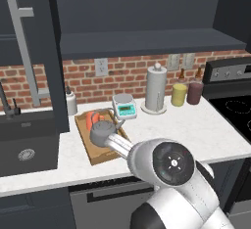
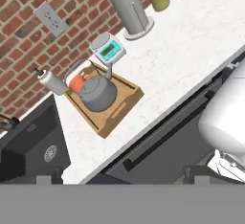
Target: Pick the kettle from the counter and place it on the tray. Then pick the mug from the cabinet and place it on the tray. Then close the cabinet doors.
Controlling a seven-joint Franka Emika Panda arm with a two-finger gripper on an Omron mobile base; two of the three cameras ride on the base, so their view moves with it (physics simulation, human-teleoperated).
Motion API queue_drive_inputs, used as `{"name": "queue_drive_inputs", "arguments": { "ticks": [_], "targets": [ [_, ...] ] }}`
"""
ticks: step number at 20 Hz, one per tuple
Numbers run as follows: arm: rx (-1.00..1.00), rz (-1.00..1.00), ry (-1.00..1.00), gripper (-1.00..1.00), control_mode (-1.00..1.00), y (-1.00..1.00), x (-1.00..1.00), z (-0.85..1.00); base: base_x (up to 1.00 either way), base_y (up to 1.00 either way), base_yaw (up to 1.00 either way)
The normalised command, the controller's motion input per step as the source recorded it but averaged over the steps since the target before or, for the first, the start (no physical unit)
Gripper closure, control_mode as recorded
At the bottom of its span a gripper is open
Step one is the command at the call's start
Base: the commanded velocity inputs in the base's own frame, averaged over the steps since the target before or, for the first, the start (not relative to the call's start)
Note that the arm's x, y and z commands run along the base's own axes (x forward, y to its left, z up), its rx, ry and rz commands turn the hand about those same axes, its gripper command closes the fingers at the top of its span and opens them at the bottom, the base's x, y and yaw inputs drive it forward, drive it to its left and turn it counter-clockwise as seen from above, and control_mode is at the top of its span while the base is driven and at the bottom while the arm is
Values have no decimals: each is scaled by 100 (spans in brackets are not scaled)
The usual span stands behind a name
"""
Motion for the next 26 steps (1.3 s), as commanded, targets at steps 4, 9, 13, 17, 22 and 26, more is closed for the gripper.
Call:
{"name": "queue_drive_inputs", "arguments": {
  "ticks": [4, 9, 13, 17, 22, 26],
  "targets": [
    [-12, 1, -9, -100, -100, 0, -61, 0, 0, 0, 0],
    [-10, 2, -9, -100, -100, 4, -52, 1, 0, 0, 0],
    [-2, 0, -1, -100, -100, 41, -23, 17, 0, 0, 0],
    [0, 0, -4, -100, -100, 58, -2, 11, 0, 0, 0],
    [0, -2, -13, -100, -100, 63, 0, 0, 0, 0, 0],
    [0, -4, -22, -100, -100, 61, 3, 0, 0, 0, 0]
  ]
}}
